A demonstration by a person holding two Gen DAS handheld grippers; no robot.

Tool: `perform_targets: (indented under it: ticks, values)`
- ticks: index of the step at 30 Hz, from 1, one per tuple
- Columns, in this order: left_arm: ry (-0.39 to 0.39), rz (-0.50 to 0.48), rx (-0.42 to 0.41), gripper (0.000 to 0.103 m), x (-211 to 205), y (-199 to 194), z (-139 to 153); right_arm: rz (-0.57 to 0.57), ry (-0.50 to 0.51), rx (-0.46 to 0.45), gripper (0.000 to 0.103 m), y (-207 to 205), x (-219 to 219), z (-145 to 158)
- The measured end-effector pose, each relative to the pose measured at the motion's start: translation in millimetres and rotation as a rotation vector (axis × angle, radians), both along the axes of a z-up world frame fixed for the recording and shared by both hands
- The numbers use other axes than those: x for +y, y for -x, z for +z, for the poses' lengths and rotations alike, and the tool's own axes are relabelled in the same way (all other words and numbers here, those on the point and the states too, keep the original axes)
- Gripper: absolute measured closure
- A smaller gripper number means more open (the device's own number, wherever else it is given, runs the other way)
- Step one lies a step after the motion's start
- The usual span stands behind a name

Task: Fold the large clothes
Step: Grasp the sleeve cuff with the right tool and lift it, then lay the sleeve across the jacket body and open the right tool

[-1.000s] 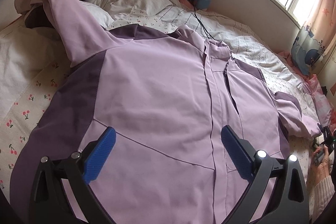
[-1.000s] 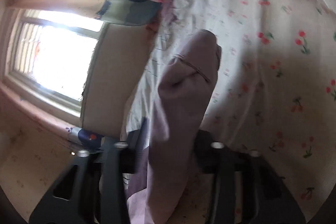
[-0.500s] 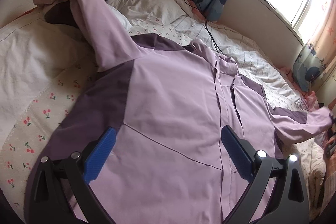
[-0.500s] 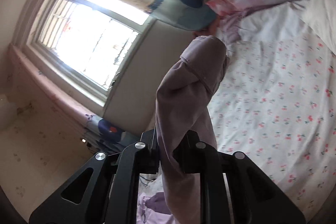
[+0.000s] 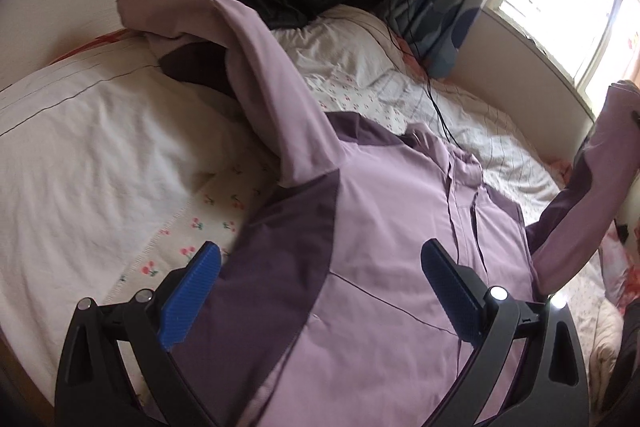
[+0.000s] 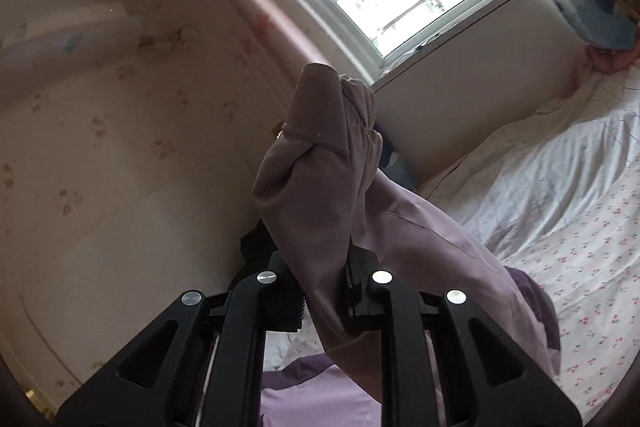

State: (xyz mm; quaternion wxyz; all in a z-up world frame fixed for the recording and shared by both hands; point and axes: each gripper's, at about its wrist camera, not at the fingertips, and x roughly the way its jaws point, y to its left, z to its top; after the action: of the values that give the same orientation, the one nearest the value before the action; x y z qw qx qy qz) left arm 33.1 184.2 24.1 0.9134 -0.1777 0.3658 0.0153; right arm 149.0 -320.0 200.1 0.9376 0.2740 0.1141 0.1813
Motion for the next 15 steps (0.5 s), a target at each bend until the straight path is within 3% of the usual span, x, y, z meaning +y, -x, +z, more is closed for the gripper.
perform_targets:
  ticks: [6,15]
  values:
    - [0.052,0.058,0.007,0.007,35,3,1,0.16,0.137,0.104,0.089,-31,125,-52]
    - [0.111,0.094,0.01,0.007,56,6,-1,0.253,0.4,0.373,0.086,-54,256,-217]
